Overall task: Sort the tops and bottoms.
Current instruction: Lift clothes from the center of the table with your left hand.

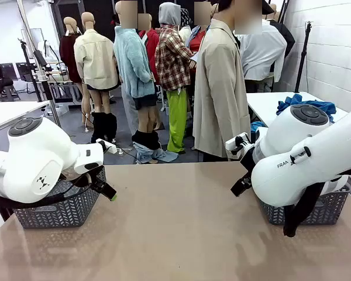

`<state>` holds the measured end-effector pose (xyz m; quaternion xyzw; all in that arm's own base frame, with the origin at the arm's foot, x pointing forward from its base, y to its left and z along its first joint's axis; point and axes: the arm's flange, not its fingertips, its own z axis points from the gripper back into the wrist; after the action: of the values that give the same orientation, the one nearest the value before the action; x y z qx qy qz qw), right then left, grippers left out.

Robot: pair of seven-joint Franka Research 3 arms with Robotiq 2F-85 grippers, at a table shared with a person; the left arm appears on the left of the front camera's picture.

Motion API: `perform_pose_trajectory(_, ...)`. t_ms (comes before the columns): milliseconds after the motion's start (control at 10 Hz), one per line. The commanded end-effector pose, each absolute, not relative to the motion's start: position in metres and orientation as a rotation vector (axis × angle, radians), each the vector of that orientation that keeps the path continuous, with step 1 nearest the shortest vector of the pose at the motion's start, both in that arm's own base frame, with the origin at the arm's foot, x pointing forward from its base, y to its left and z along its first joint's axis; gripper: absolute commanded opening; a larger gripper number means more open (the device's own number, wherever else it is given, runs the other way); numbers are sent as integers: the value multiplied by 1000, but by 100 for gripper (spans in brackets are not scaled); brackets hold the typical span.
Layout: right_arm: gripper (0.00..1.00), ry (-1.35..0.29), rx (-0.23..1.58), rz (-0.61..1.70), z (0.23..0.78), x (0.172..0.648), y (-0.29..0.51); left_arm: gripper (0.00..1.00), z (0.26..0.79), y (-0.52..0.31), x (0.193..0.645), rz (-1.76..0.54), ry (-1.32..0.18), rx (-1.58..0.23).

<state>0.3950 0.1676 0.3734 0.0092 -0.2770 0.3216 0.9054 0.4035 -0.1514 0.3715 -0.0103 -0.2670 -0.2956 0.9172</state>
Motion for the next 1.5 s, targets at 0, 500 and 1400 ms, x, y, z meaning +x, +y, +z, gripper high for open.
perform_pose_trajectory(0, 100, -572, 19, 664, 373, 395, 168, 100, 372, -151, 404, -608, -549, -21)
perform_pose_trajectory(500, 100, -572, 19, 664, 373, 395, 168, 100, 372, -151, 404, -608, -549, -21)
perform_pose_trajectory(1400, 100, -837, -98, 684, 466, 406, 177, 100, 467, -151, 407, -675, -739, 161)
